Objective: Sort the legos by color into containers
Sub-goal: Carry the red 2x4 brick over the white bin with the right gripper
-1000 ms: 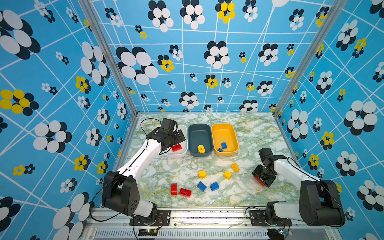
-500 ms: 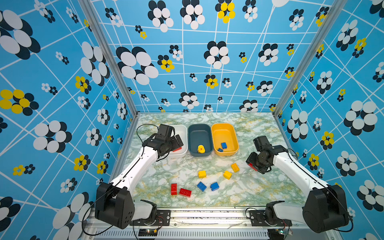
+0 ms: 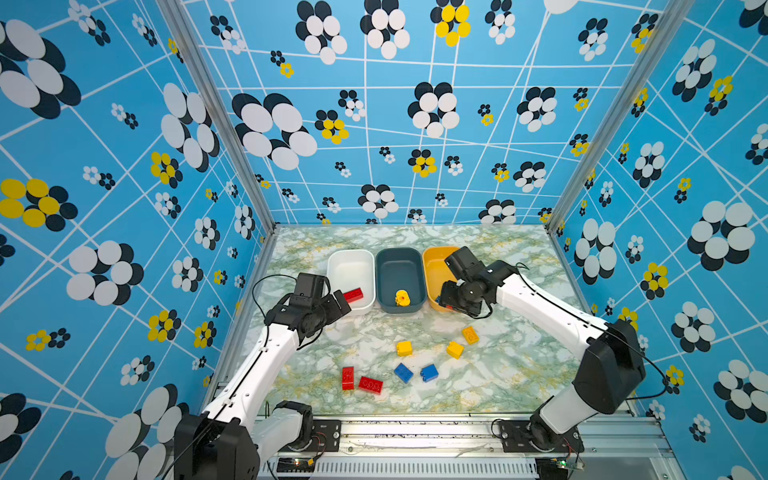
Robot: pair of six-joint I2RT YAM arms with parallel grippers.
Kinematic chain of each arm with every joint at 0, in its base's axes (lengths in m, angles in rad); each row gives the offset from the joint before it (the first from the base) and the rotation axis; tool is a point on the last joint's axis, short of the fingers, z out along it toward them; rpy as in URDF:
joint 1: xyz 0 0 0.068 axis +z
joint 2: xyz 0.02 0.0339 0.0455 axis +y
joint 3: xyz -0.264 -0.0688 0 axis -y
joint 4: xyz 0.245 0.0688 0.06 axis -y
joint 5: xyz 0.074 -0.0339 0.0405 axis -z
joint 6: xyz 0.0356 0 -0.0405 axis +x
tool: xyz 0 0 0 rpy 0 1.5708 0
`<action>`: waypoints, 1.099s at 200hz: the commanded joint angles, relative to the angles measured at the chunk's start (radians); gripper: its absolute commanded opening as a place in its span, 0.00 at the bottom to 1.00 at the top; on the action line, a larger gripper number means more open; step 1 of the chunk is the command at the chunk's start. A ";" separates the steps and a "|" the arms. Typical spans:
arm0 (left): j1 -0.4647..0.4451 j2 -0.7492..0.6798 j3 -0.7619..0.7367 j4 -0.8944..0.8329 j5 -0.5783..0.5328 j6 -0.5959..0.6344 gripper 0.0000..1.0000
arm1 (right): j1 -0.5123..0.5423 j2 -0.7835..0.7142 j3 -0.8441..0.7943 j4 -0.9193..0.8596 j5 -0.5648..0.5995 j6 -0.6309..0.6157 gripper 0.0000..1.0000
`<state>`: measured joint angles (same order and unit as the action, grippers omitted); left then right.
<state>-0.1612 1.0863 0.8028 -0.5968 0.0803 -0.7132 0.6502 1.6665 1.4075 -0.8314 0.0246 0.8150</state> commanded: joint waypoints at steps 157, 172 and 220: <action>0.097 -0.080 -0.166 0.005 0.175 0.031 0.99 | 0.221 0.749 1.003 -0.069 -0.185 -0.166 0.54; 0.097 -0.081 -0.168 0.000 0.176 0.033 0.99 | 0.221 0.807 1.074 -0.082 -0.192 -0.162 0.54; 0.097 -0.081 -0.171 -0.026 0.173 0.034 0.99 | 0.220 0.908 1.162 -0.058 -0.204 -0.142 0.57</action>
<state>-0.0719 1.0183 0.6460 -0.5980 0.2447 -0.6945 0.8703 2.5416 2.5343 -0.8799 -0.1669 0.6689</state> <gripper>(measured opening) 0.992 0.659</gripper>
